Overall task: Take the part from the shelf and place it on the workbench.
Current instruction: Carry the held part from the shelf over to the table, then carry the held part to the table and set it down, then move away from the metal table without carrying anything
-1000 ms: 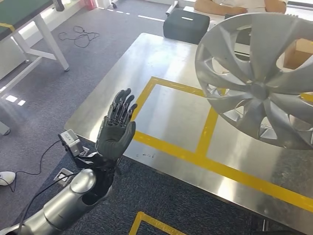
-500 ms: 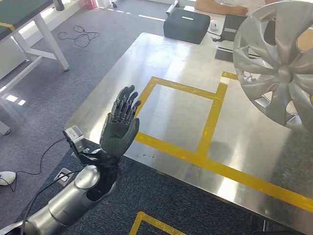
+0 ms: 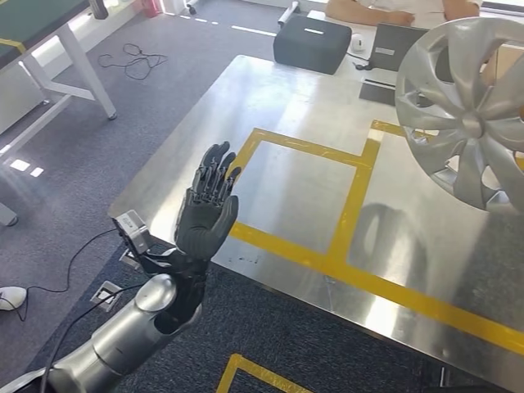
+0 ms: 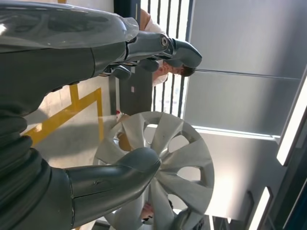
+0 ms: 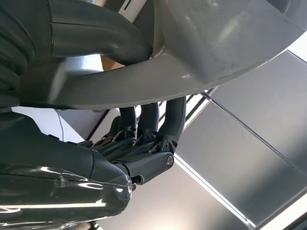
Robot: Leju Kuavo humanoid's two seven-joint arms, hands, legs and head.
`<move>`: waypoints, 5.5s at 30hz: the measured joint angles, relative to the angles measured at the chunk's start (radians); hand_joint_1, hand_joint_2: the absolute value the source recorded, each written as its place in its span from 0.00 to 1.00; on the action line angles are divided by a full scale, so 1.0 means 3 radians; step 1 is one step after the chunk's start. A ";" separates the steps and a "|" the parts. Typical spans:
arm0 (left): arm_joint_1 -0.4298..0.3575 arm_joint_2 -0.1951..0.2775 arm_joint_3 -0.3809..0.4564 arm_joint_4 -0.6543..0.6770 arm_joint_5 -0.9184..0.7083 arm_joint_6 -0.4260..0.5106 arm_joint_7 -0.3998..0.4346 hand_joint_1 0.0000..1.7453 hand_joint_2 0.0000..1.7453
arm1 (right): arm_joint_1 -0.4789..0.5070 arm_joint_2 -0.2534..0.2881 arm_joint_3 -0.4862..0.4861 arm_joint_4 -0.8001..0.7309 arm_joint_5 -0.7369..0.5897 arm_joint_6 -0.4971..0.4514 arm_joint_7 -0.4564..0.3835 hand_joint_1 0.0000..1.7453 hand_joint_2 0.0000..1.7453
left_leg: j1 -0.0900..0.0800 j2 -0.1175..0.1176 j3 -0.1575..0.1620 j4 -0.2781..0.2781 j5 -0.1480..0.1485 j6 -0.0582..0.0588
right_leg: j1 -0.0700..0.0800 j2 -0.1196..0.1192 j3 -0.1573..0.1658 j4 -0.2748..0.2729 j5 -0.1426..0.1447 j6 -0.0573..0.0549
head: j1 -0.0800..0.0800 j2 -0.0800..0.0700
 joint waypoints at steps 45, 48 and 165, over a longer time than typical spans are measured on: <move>0.0163 0.0046 0.0005 0.0019 -0.0177 0.0142 0.0105 0.00 0.00 | 0.0275 0.0590 0.0683 0.2124 0.0095 -0.0182 -0.0060 0.00 0.00 | -0.0004 -0.0002 0.0036 -0.0007 0.0013 0.0000 | -0.0002 -0.0007 0.0033 -0.0008 0.0008 -0.0005 | 0.0000 0.0000; 0.0180 0.0063 0.0007 -0.0012 -0.0192 0.0159 0.0142 0.00 0.00 | 0.0274 0.0555 0.0623 0.2159 -0.0125 -0.0178 -0.0023 0.00 0.00 | -0.0004 -0.0002 0.0035 -0.0008 0.0013 0.0000 | -0.0002 -0.0007 0.0033 -0.0008 0.0008 -0.0005 | 0.0000 0.0000; 0.0316 0.0104 0.0083 -0.0168 -0.0390 0.0568 0.0202 0.00 0.00 | 0.2094 0.0319 0.0691 -0.1923 -0.1456 0.0280 -0.0238 0.00 0.00 | -0.0049 0.0058 0.0182 -0.0049 -0.0075 0.0076 | -0.0030 0.0001 -0.0309 0.0145 0.0163 0.0053 | -0.0066 0.0000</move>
